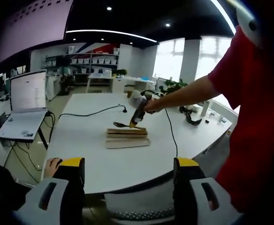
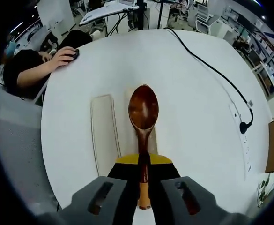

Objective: Arrange the utensils inside the cutlery case until each visible utensil rests in its matching compartment.

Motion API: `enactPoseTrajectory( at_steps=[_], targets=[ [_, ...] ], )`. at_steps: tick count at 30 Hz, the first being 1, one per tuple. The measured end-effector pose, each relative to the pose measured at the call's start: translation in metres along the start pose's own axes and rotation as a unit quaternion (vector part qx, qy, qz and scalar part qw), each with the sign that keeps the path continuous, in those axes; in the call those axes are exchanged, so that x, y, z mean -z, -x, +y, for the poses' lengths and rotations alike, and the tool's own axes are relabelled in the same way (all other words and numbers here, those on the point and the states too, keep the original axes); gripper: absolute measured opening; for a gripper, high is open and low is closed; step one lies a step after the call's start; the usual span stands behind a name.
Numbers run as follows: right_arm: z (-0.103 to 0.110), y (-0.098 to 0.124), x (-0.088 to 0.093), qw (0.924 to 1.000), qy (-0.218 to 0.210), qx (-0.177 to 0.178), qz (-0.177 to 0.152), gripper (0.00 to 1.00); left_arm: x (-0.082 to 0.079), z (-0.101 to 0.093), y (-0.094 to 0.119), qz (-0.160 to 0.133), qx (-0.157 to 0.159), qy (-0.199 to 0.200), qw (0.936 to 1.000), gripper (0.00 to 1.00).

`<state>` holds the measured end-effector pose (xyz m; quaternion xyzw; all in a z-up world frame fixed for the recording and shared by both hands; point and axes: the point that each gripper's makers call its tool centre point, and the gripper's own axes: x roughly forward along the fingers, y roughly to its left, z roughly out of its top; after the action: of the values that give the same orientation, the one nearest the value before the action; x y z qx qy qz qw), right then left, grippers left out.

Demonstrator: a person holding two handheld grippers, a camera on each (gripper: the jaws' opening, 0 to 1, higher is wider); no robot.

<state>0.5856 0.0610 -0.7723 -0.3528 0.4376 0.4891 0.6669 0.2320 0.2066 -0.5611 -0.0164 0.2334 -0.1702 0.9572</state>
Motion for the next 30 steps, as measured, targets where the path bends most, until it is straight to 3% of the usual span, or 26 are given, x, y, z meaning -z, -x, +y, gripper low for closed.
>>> enactPoseTrajectory(
  at_steps=[2, 16, 30],
  targets=[
    [0.004, -0.003, 0.003, 0.9999, -0.012, -0.011, 0.004, 0.01, 0.001, 0.0, 0.001, 0.002, -0.003, 0.001, 1.0, 0.79],
    [0.009, -0.029, -0.005, 0.9995, 0.022, -0.015, 0.015, 0.01, -0.002, 0.007, 0.006, 0.007, -0.021, -0.004, 0.9997, 0.79],
    [0.008, -0.035, -0.001, 0.9989, 0.02, -0.019, 0.038, 0.02, 0.01, 0.014, 0.009, 0.019, -0.044, 0.011, 0.9988, 0.76]
  ],
)
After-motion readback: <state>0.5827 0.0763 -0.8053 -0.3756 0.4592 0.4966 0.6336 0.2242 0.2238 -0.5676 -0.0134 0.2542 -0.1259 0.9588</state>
